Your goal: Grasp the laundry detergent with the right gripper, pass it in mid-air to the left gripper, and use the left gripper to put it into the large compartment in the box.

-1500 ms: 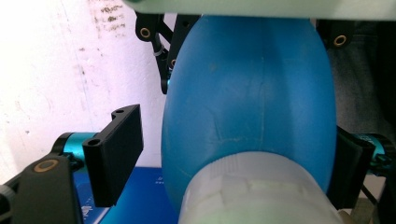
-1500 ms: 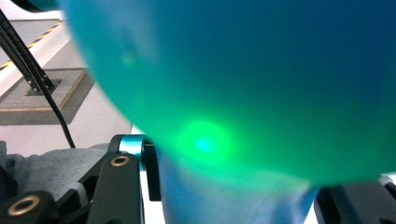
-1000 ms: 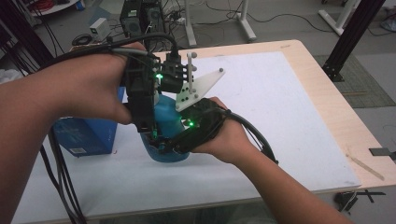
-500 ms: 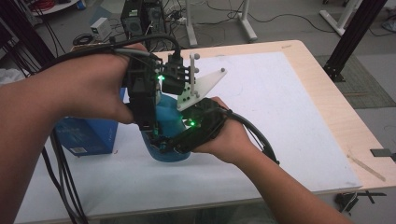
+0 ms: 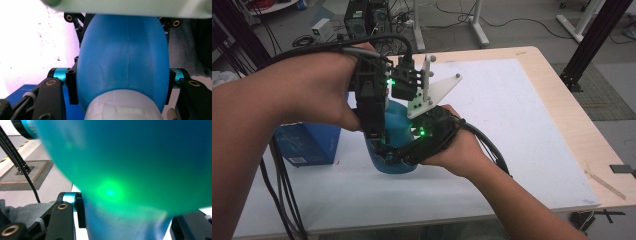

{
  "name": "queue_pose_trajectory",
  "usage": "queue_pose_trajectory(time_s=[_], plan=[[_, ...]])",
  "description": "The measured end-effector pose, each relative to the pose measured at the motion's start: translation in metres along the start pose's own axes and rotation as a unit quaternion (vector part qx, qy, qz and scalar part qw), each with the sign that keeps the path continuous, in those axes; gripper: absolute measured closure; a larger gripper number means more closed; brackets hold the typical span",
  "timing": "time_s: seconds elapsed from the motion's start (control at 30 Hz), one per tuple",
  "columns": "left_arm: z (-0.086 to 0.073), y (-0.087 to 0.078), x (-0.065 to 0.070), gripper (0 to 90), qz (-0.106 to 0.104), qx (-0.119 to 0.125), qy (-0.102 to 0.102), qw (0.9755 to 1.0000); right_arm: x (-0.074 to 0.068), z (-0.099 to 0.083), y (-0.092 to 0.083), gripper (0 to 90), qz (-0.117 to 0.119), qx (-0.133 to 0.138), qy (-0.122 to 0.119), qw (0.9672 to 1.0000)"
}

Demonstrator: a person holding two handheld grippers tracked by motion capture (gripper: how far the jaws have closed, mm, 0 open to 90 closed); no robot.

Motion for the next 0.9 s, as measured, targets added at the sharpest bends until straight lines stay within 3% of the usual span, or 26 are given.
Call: queue_pose_trajectory(time_s=[0.2,0.43,0.67,0.77,0.9], plan=[[-0.002,-0.002,-0.002,38.3,-0.006,0.0,-0.011,0.9999,-0.002,0.001,-0.005,36.2,-0.007,0.0,-0.001,1.0],[-0.007,-0.009,-0.004,38.3,-0.002,-0.008,-0.024,0.9997,-0.001,0.0,-0.019,23.5,-0.014,0.004,0.016,0.9998],[-0.011,-0.016,-0.006,38.3,-0.003,-0.014,-0.032,0.9994,-0.003,0.002,-0.03,21.9,-0.015,0.005,0.016,0.9997],[-0.014,-0.021,-0.008,38.2,-0.005,-0.019,-0.041,0.999,-0.004,0.002,-0.037,13.4,-0.029,0.001,0.016,0.9995],[-0.017,-0.025,-0.01,38.2,-0.004,-0.021,-0.046,0.9987,-0.005,0.003,-0.047,13.3,-0.04,-0.006,0.016,0.999]])
Point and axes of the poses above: each handheld gripper's, and its own axes: y roughly forward along the jaws, z roughly out of its top, x roughly to its right, the point moved 1 cm from there along y, roughly forward along the jaws, and after that the axes turned 14 degrees about z, right-handed, at the moved point
